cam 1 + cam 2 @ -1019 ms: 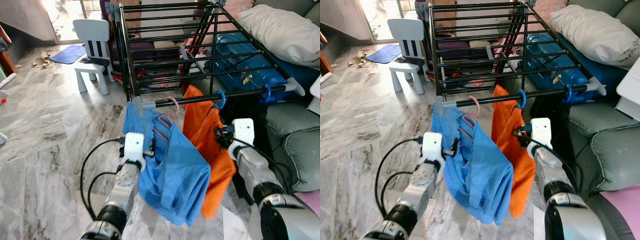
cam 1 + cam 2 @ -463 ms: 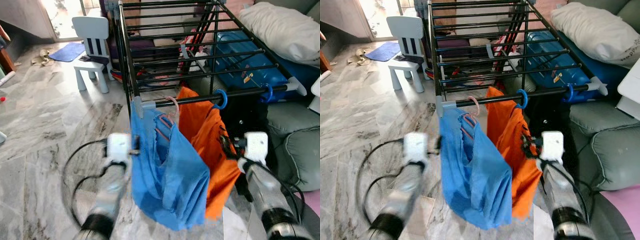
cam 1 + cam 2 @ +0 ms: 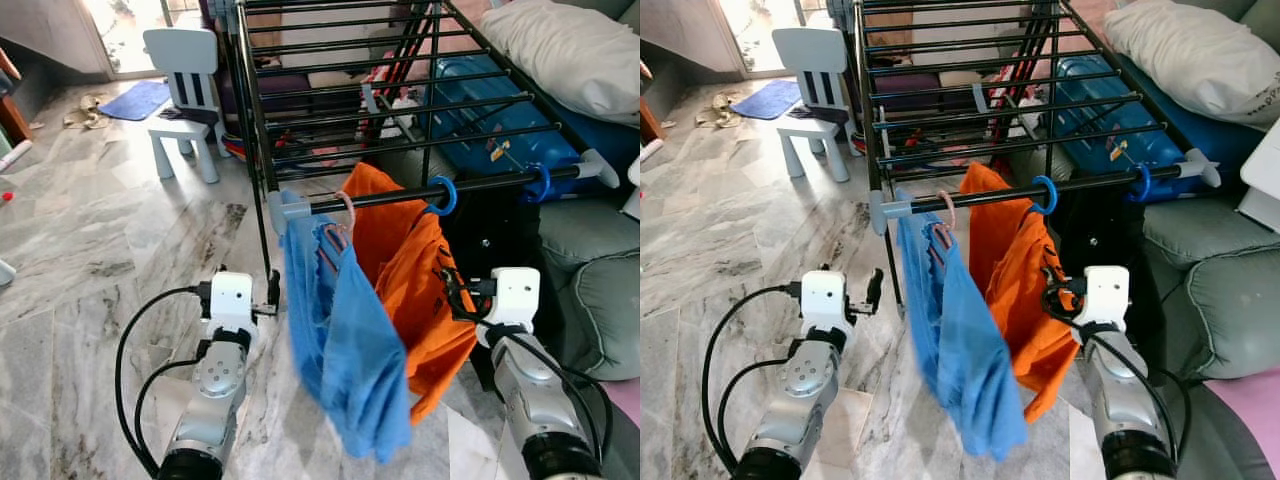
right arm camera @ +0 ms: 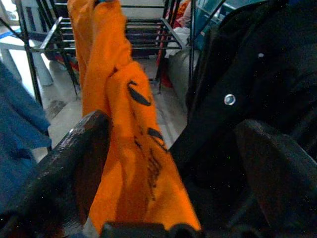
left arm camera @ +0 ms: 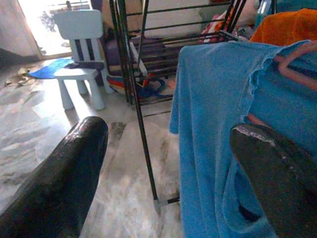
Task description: Hang hanger
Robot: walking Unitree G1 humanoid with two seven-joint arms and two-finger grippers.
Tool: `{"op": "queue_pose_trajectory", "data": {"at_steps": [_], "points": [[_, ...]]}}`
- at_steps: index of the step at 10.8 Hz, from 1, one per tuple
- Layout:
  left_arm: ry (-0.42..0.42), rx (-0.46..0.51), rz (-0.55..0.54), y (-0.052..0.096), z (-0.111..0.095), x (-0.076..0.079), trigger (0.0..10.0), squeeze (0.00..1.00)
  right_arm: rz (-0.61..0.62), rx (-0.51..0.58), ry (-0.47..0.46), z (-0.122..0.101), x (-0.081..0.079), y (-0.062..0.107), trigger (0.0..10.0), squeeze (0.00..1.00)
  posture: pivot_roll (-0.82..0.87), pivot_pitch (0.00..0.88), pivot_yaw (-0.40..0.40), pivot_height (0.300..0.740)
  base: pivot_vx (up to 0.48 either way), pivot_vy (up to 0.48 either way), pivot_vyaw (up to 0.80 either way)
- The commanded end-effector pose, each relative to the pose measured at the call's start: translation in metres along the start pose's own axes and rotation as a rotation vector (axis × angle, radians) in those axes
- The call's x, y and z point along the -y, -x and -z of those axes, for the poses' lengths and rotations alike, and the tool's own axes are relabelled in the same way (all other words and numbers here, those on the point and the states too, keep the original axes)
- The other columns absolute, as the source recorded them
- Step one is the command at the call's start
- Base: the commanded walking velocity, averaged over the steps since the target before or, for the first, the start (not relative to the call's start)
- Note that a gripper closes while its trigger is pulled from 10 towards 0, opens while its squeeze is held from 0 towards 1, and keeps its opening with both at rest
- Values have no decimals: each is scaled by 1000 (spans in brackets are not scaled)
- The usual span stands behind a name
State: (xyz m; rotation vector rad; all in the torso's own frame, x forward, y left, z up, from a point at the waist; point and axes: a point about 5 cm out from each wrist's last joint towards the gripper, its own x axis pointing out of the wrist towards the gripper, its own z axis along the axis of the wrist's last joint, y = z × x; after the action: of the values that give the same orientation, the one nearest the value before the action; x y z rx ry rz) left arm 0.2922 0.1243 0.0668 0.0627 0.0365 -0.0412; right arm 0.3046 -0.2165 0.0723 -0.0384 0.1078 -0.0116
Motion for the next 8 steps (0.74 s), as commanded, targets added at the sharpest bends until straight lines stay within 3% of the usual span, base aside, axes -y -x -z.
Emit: {"op": "queue_pose_trajectory", "data": {"at_steps": [1,8], "points": [[-15,-7,3,1,-1,0,10000,0,-1,-14,3,1,-1,2,10000,0,-49,62,3,740,0,0,0],[-13,-33,-2,-2,-2,1,10000,0,-5,-17,-31,-6,-10,1,10000,0,-48,67,2,740,-327,0,0]]}}
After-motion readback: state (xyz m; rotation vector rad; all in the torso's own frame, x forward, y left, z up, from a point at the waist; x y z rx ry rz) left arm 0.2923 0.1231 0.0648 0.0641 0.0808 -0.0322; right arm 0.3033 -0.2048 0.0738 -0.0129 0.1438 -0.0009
